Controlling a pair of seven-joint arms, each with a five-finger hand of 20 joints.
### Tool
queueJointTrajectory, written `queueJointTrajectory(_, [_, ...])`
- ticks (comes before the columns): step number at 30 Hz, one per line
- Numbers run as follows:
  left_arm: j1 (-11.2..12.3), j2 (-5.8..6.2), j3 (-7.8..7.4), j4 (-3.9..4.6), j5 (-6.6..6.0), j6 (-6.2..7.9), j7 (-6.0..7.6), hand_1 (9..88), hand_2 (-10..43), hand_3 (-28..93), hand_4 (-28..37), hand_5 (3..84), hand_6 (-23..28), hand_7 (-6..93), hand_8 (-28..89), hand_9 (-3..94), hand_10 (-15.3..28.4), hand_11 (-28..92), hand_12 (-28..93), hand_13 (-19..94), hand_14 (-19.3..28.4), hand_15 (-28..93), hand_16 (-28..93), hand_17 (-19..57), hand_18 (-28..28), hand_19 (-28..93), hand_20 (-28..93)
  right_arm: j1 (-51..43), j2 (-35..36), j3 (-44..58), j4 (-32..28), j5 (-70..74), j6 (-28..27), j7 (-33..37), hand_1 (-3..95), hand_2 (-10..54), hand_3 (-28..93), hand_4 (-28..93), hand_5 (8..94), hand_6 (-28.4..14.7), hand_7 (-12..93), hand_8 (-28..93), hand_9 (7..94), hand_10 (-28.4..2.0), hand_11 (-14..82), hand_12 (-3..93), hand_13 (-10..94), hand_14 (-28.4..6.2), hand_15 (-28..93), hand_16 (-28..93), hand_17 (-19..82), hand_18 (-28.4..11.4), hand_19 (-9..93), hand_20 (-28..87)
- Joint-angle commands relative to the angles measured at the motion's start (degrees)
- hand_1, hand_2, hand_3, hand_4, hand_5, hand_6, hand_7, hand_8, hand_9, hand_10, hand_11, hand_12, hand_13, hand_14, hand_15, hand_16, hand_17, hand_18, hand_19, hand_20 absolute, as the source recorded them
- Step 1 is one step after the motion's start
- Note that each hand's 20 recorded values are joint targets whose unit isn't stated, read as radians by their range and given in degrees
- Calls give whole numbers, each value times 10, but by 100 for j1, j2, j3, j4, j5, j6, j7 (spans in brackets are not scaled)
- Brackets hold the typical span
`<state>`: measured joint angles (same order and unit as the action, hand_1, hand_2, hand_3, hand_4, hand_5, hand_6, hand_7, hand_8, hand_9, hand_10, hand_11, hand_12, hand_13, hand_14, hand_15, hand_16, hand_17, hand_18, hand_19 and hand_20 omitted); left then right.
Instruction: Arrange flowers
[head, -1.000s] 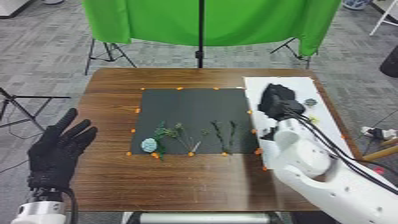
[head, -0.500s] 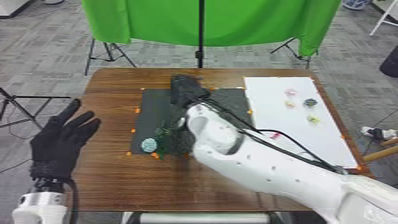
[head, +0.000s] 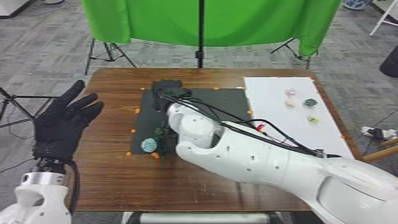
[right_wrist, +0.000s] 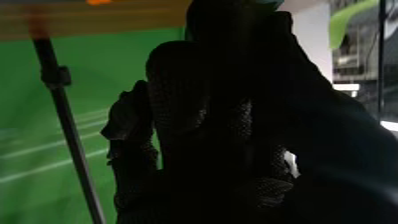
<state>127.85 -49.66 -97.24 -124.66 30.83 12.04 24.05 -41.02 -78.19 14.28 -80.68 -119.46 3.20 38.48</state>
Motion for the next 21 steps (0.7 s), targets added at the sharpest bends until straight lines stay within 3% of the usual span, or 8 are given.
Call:
queueJointTrajectory(1, [16, -139, -22, 53, 63, -107, -77, 196, 51, 781, -283, 361, 77, 111, -95, 350, 202, 227, 114, 241, 284, 500, -81, -92, 263, 535, 158, 29, -46, -278, 41, 19, -240, 78, 555, -95, 623, -283, 813, 36, 146, -9, 900, -70, 153, 323, 740, -58, 667, 212, 274, -203, 874, 469])
queueJointTrajectory(3, [24, 7, 56, 71, -32, -92, 60, 197, 51, 783, -283, 361, 77, 111, -95, 350, 202, 226, 114, 241, 284, 501, -81, -92, 263, 535, 158, 78, 3, -380, -2, 50, -188, 123, 553, -95, 597, -283, 795, 36, 142, -16, 877, -73, 172, 295, 729, -60, 670, 201, 269, -202, 869, 473])
queueJointTrajectory(5, [28, 64, 87, 75, -63, -67, 91, 197, 50, 784, -283, 361, 77, 110, -95, 350, 202, 226, 113, 242, 284, 501, -81, -92, 262, 535, 158, 82, 15, -381, -14, 81, -139, 112, 557, -95, 576, -283, 786, 37, 140, -18, 863, -74, 175, 283, 723, -60, 669, 197, 268, -202, 868, 474])
queueJointTrajectory(12, [178, -29, 29, 38, -33, -51, 13, 205, 49, 786, -283, 361, 77, 111, -95, 349, 202, 226, 113, 242, 284, 503, -82, -92, 263, 535, 158, -82, 85, -302, -167, -38, 33, 73, 522, -95, 572, -283, 736, 39, 146, -36, 826, -80, 213, 226, 711, -64, 661, 183, 262, -202, 866, 475])
queueJointTrajectory(14, [252, 30, 35, 21, -100, 1, 58, 206, 49, 786, -283, 361, 78, 110, -95, 349, 202, 227, 113, 242, 284, 503, -82, -92, 263, 535, 158, -178, 131, -201, -236, -91, 51, -26, 469, -95, 626, -283, 721, 38, 141, -72, 811, -92, 257, 174, 709, -66, 662, 179, 262, -204, 867, 476])
queueJointTrajectory(16, [338, -6, 21, -5, -109, 31, 37, 206, 49, 786, -283, 361, 78, 111, -95, 349, 203, 227, 113, 241, 284, 504, -82, -92, 263, 535, 158, -285, 238, -72, -370, -137, -158, -243, 424, -95, 640, -283, 709, 35, 142, -118, 807, -97, 269, 167, 707, -71, 671, 180, 262, -208, 871, 481])
queueJointTrajectory(18, [254, -384, -133, -13, 153, -121, -432, 208, 49, 787, -283, 361, 77, 111, -95, 349, 203, 226, 113, 241, 284, 503, -82, -92, 263, 535, 157, -453, 245, 197, -374, -477, -256, -470, 382, -95, 605, -283, 689, 29, 136, -126, 803, -102, 277, 169, 695, -80, 695, 187, 259, -214, 878, 491])
queueJointTrajectory(21, [722, -285, -179, -125, 24, -8, -154, 209, 50, 786, -283, 361, 78, 111, -95, 349, 203, 227, 113, 241, 284, 503, -82, -92, 262, 534, 156, -379, 470, 22, -715, -374, -77, -331, 331, -95, 620, -283, 665, 19, 131, -124, 793, -107, 299, 178, 670, -95, 752, 199, 258, -221, 887, 508])
